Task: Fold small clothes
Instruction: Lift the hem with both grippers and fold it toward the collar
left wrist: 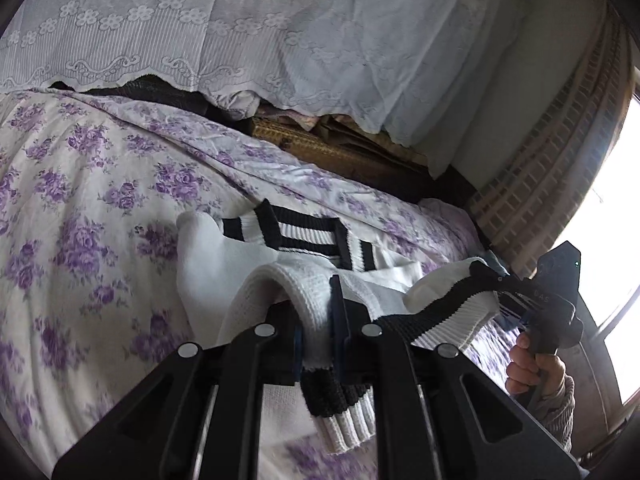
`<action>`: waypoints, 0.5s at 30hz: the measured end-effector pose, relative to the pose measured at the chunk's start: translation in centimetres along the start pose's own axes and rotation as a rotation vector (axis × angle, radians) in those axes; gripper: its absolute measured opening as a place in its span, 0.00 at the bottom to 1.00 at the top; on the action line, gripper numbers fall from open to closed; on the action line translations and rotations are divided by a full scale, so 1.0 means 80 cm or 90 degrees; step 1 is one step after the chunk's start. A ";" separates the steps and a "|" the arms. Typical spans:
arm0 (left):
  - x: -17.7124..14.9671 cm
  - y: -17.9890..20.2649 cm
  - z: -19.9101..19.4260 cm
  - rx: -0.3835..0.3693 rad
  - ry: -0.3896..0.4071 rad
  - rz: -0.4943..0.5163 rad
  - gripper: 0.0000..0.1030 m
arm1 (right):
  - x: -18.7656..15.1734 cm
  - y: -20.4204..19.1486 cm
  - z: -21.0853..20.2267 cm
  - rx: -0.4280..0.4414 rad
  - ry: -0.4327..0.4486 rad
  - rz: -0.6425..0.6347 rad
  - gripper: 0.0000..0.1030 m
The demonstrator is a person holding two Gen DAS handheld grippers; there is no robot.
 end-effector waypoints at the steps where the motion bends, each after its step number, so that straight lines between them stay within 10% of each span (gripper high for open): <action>1: 0.003 -0.005 0.007 0.002 -0.003 -0.004 0.10 | 0.003 0.003 0.007 -0.004 -0.001 0.004 0.16; 9: 0.003 -0.042 0.075 0.020 -0.042 -0.029 0.11 | 0.003 0.055 0.049 -0.040 -0.004 0.045 0.19; 15: -0.022 -0.080 0.103 0.025 -0.060 -0.089 0.15 | 0.001 0.106 0.056 -0.029 -0.011 0.112 0.40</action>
Point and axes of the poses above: each gripper's, at about its wrist camera, not at the fingertips, and z roughly the way its jaws point, y to its right, x to its top, the point moved 9 cm from there along z, roughly the way its jaws point, and after that the axes turned 5 degrees about z, right-handed, at the moved point
